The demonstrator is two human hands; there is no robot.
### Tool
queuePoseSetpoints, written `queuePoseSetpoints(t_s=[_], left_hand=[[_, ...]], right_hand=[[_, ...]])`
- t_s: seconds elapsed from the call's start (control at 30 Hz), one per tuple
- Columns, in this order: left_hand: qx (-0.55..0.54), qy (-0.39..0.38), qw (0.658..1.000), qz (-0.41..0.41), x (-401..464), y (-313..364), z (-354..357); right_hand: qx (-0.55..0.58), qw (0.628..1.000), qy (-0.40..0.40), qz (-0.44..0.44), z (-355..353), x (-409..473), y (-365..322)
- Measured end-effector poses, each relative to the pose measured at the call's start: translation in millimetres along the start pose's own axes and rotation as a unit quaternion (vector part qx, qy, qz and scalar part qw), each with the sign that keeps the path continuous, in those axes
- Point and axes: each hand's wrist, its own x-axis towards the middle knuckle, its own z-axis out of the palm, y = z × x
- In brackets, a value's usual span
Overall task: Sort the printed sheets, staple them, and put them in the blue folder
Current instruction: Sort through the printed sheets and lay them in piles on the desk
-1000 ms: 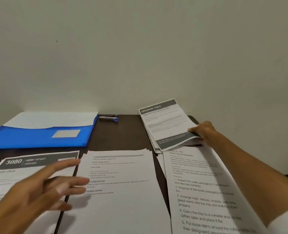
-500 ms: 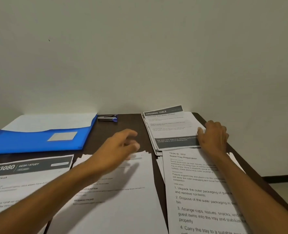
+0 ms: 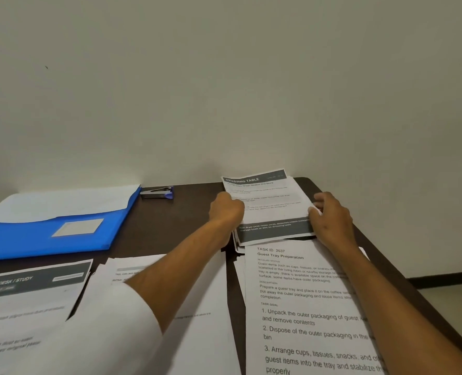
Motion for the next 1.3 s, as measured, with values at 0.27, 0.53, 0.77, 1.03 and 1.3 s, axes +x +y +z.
queuePoseSetpoints(t_s=[0.27,0.53,0.77,1.03,1.3], left_hand=[[-0.027,-0.007,0.999,0.02,6,-14,2],[-0.13,-0.027,0.99,0.054,5,-3,-4],[-0.182,0.012,0.976,0.118,5,27,-9],[-0.208,0.015,0.971,0.113,-2,19,7],[-0.214,0.012,0.973,0.082,-2,15,15]], right_hand=[[0.032,0.998,-0.028,0.046,-7,5,-3],[0.144,0.982,0.114,-0.044,-18,-1,-21],[0.211,0.969,0.109,-0.07,-17,-2,-25],[0.209,0.978,0.014,-0.019,-6,-13,-33],[0.18,0.983,0.002,-0.029,-2,-10,-28]])
